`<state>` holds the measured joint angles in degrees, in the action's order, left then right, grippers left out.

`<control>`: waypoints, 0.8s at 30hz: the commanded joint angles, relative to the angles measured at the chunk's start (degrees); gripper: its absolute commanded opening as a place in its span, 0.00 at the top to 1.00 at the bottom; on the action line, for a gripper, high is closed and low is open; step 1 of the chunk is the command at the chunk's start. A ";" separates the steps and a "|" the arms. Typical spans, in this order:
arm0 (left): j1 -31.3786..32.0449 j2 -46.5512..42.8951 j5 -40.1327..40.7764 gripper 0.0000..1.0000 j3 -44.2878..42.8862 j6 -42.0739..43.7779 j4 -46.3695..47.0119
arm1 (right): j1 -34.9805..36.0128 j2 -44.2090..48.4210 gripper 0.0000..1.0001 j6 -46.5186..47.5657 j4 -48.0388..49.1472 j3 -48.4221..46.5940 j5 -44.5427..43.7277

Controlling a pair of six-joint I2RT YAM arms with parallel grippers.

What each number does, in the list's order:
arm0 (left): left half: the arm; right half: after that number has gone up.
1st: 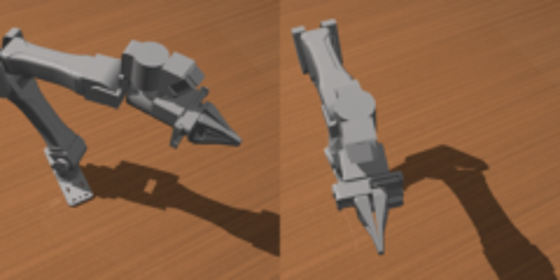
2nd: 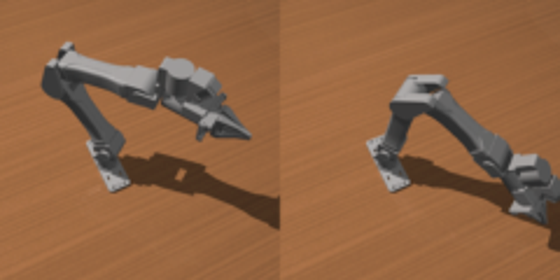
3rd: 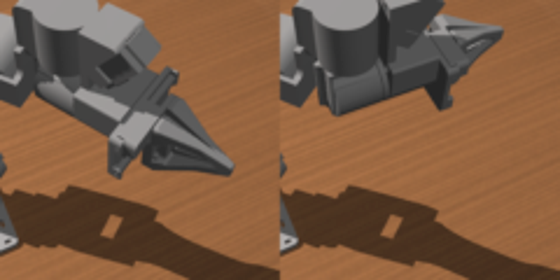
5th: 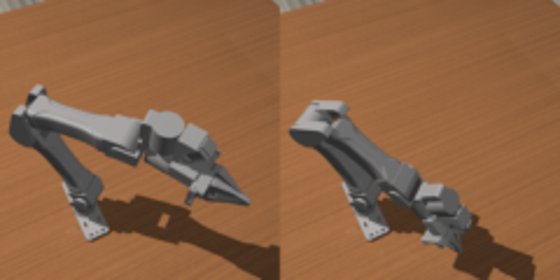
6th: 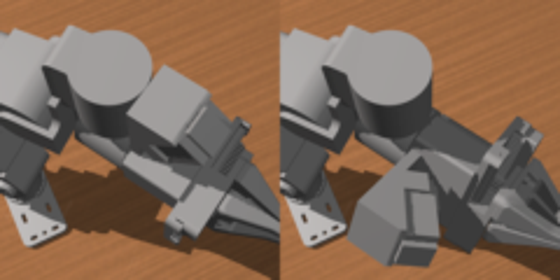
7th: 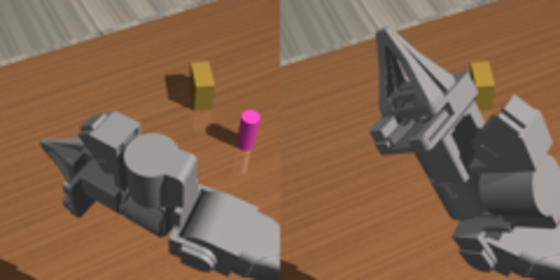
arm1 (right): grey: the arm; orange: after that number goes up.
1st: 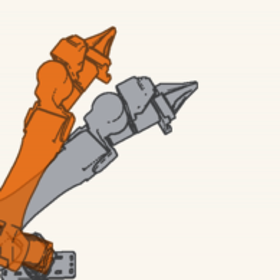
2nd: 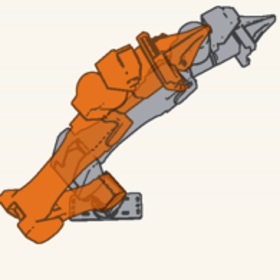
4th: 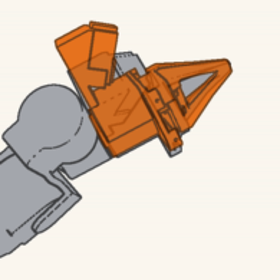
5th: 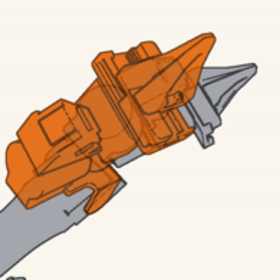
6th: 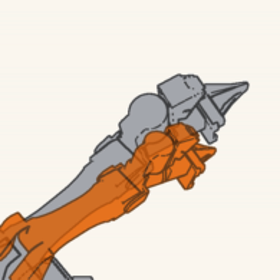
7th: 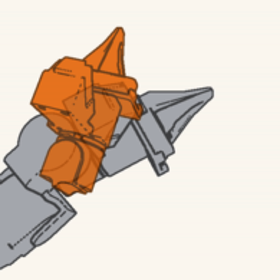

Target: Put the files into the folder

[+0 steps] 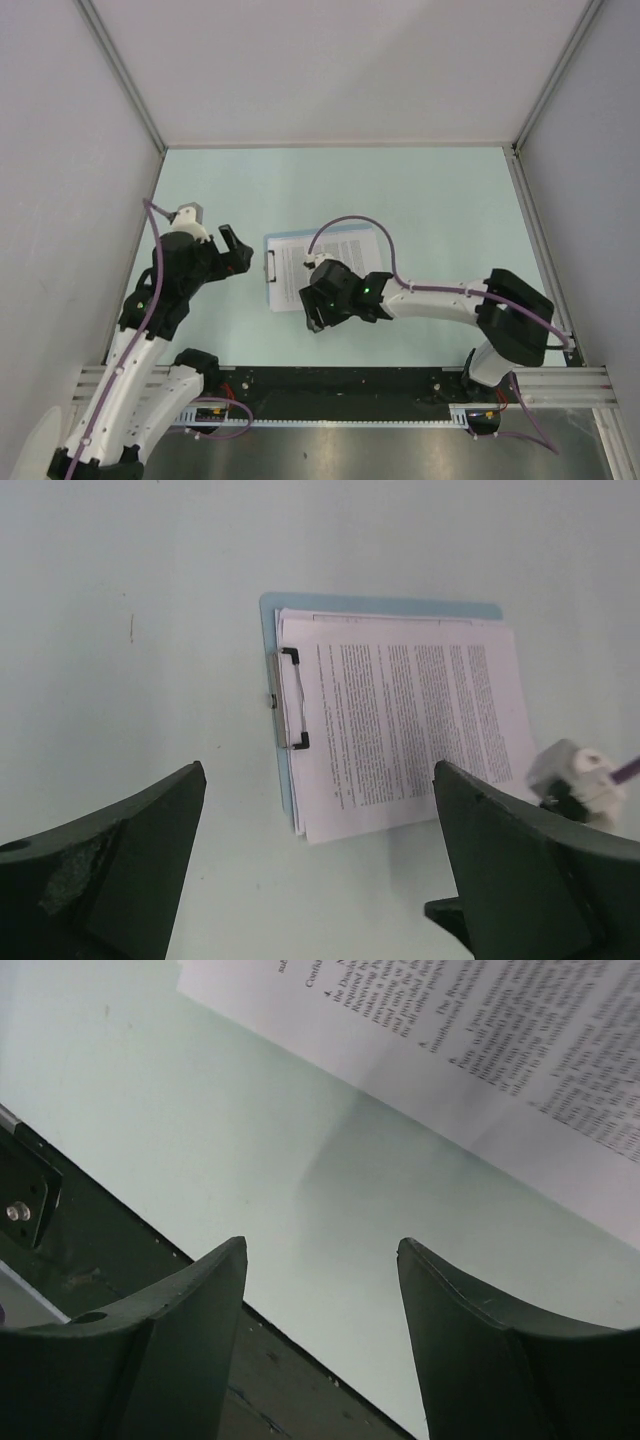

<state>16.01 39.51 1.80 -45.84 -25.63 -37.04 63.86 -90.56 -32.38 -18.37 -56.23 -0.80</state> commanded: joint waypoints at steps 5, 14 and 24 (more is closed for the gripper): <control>0.07 -5.93 4.18 0.00 -1.01 -3.73 -4.10 | 1.45 -10.59 0.35 -5.85 9.56 -4.68 0.18; 0.07 -9.79 3.91 0.00 2.77 -9.26 -3.49 | 1.01 -19.20 0.38 -5.06 13.18 -10.56 1.86; 0.07 -5.94 0.40 0.01 -0.29 -8.74 -1.99 | -13.21 -40.17 0.35 3.71 13.65 -40.97 2.05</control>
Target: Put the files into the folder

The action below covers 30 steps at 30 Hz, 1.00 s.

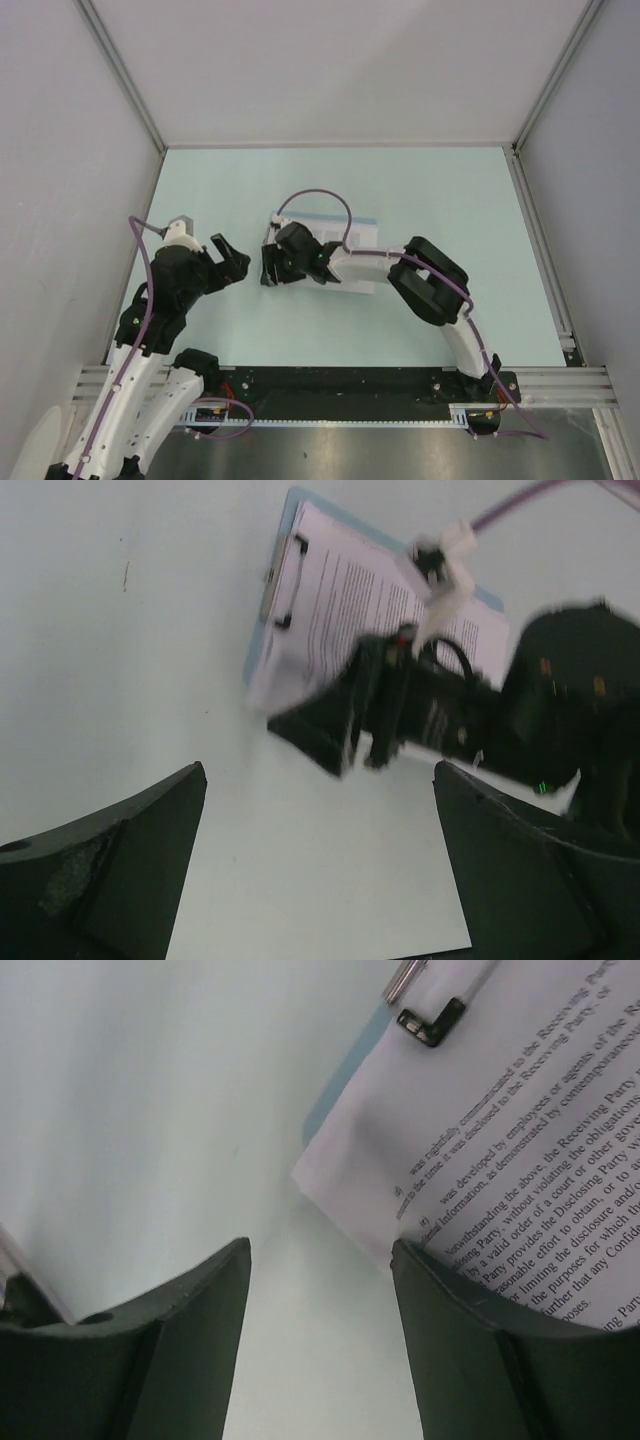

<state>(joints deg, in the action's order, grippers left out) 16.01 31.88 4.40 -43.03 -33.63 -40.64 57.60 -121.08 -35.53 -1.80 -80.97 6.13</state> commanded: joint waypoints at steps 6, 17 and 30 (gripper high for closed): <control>0.07 1.78 -3.96 0.01 -5.75 -0.48 0.04 | -11.02 -19.02 0.24 13.81 -23.67 -47.41 0.10; 0.07 2.31 -10.02 0.01 -10.23 0.23 3.28 | -8.21 17.16 0.00 13.64 -31.68 -18.58 -10.60; 0.07 -1.64 -19.69 0.00 -5.41 -6.36 13.83 | -9.35 66.39 0.00 14.70 -41.79 10.56 -28.45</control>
<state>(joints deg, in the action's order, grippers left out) 16.01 32.47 -11.42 -50.74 -36.07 -32.53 48.53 -62.92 -21.39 -40.58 -74.32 -15.22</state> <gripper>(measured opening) 0.996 0.994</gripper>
